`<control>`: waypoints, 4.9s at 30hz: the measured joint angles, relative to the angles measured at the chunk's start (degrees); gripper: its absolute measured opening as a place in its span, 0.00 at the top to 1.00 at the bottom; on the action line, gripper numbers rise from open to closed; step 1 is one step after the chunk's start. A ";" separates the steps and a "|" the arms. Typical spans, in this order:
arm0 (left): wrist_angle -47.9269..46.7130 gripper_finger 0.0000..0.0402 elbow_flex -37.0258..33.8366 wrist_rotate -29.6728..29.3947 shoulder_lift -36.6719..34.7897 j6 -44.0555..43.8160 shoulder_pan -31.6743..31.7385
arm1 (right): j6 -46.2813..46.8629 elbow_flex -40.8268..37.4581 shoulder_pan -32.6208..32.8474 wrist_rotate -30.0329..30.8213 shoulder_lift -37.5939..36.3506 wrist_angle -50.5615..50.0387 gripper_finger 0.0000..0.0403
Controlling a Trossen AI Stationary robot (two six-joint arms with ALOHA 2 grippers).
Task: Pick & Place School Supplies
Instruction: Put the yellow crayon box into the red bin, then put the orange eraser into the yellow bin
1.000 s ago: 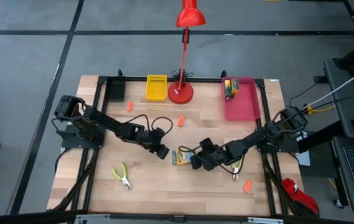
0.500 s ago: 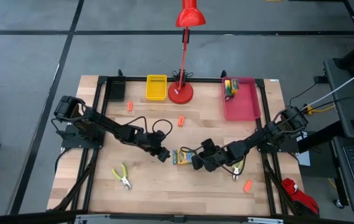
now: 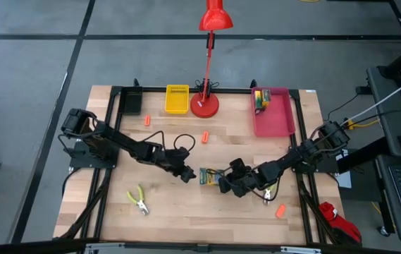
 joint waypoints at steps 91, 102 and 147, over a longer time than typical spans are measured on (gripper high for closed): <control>-4.89 0.98 90.18 25.38 56.19 8.66 31.36 | 31.67 -0.04 28.83 29.09 -12.22 -29.49 0.98; -5.34 0.76 90.25 23.70 56.83 8.81 31.80 | 31.34 -0.04 29.18 31.08 -12.23 -29.97 0.98; -2.44 0.79 90.29 21.49 56.83 7.81 30.49 | 32.18 -0.02 29.03 33.76 -12.24 -33.06 0.98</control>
